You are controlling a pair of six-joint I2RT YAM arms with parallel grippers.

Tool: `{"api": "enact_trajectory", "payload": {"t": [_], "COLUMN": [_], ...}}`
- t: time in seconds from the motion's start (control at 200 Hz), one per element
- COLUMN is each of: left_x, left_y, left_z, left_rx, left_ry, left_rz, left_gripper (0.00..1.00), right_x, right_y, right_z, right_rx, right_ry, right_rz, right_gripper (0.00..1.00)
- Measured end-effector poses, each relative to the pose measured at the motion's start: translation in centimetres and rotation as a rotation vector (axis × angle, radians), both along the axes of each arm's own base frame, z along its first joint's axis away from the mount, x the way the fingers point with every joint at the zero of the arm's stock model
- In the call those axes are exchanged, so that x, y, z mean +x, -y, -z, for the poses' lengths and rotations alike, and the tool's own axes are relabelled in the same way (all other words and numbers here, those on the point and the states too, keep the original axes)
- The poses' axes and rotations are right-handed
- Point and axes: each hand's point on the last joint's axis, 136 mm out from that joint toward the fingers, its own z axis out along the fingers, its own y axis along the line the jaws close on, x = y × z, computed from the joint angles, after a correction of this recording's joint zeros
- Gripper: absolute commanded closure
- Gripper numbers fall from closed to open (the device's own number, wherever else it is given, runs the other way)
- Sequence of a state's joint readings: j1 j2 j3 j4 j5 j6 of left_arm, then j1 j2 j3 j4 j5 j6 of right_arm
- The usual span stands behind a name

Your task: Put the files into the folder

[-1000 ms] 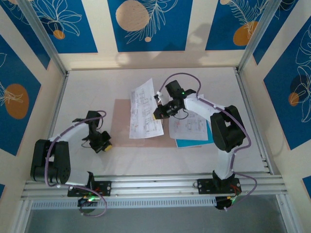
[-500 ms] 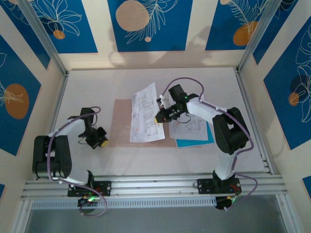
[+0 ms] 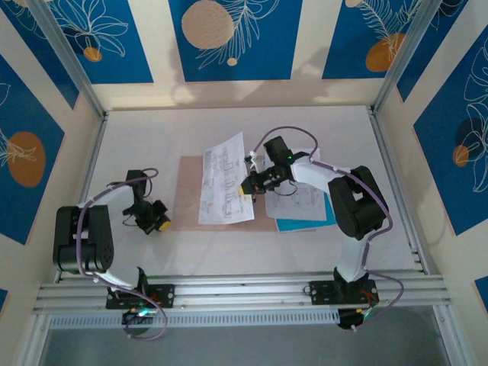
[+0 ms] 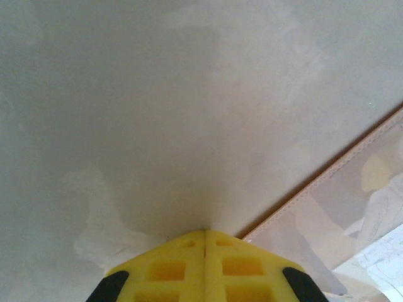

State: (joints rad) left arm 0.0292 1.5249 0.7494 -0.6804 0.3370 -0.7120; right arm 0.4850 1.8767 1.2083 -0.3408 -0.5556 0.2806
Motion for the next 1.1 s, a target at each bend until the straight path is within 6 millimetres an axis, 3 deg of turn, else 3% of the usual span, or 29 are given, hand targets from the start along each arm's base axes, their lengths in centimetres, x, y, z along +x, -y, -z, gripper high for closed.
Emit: {"api": "enact_trajectory", "payload": {"t": [0.375,0.645,0.92,1.095], "left_x": [0.0,0.0,0.0,0.0], "left_y": [0.2,0.2,0.3,0.3], "left_z": [0.1,0.1,0.1,0.1], "left_rx": [-0.015,-0.019,-0.019,-0.018], "left_ry": [-0.005,-0.009,-0.01,-0.011], "left_rz": [-0.004,-0.014,-0.014,-0.011], "left_gripper": [1.0,1.0,1.0,1.0], "right_x": [0.0,0.2,0.1,0.1], "right_y": [-1.1,-1.9,-2.5,-2.9], "right_z": [1.5,1.3,3.3,3.6], "right_rx": [0.028,0.069,0.065,0.071], "right_ry": [-0.049,-0.059,-0.107,-0.115], "right_rz": [0.004,0.013,0.019,0.03], "right_gripper": [1.0,1.0,1.0,1.0]}}
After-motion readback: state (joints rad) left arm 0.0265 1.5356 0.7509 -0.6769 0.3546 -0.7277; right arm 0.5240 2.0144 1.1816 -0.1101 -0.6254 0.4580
